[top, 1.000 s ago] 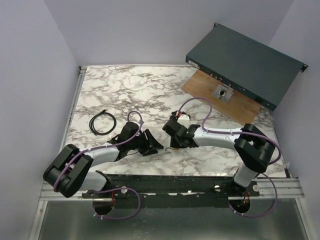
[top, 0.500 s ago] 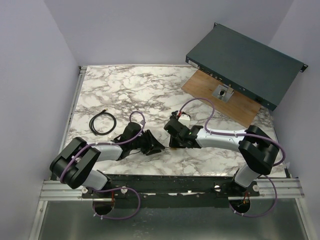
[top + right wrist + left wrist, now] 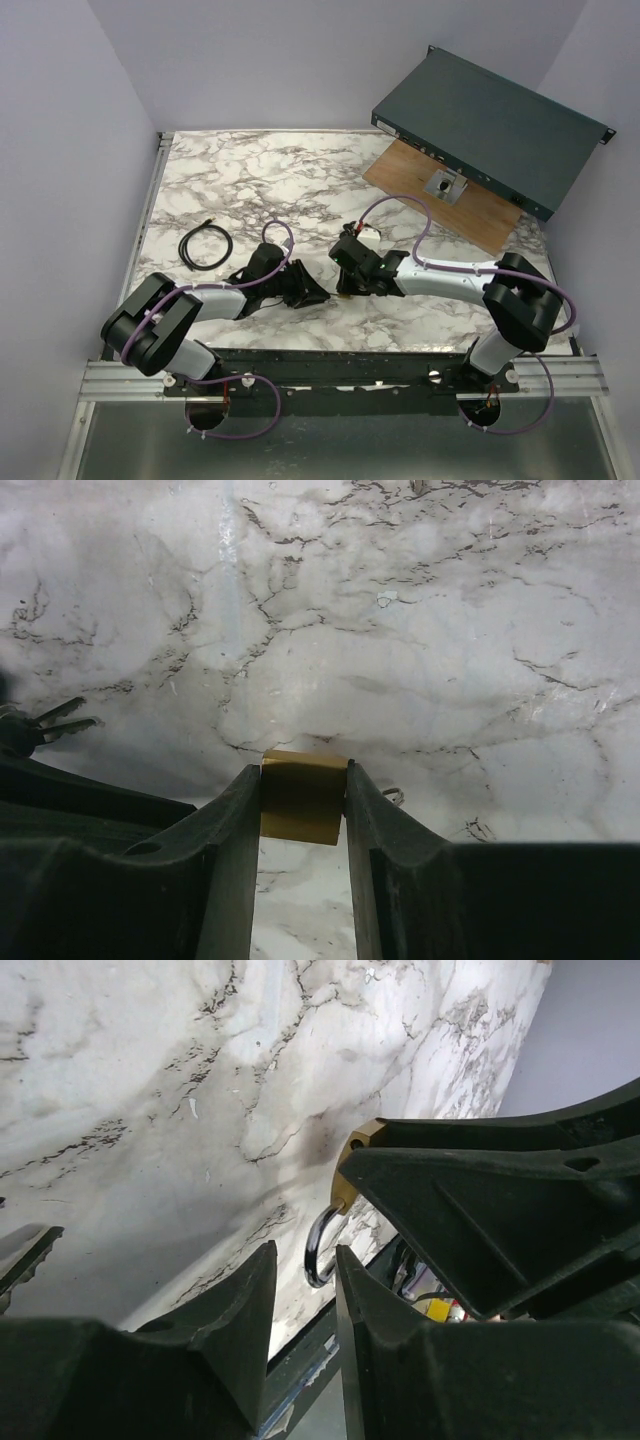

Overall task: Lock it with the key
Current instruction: Pick up the lock from the center of the board.

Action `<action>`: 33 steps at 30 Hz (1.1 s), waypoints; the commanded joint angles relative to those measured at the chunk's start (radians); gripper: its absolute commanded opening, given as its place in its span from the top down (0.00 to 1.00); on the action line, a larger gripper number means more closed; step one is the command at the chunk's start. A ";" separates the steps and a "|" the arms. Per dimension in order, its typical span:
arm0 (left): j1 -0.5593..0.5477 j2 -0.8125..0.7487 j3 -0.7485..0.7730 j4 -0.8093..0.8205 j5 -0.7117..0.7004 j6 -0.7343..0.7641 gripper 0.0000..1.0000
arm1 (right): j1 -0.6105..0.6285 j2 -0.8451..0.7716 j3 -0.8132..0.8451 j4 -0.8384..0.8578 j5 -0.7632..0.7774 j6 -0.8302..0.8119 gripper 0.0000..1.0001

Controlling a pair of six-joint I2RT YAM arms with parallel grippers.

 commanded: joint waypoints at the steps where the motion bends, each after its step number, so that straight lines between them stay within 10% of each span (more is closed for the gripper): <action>1: -0.009 0.015 0.022 0.017 0.020 0.018 0.72 | 0.006 -0.041 0.013 0.023 -0.011 0.012 0.81; 33: -0.015 0.012 0.054 0.026 0.062 -0.012 1.00 | 0.007 -0.076 0.023 0.048 0.002 -0.027 0.75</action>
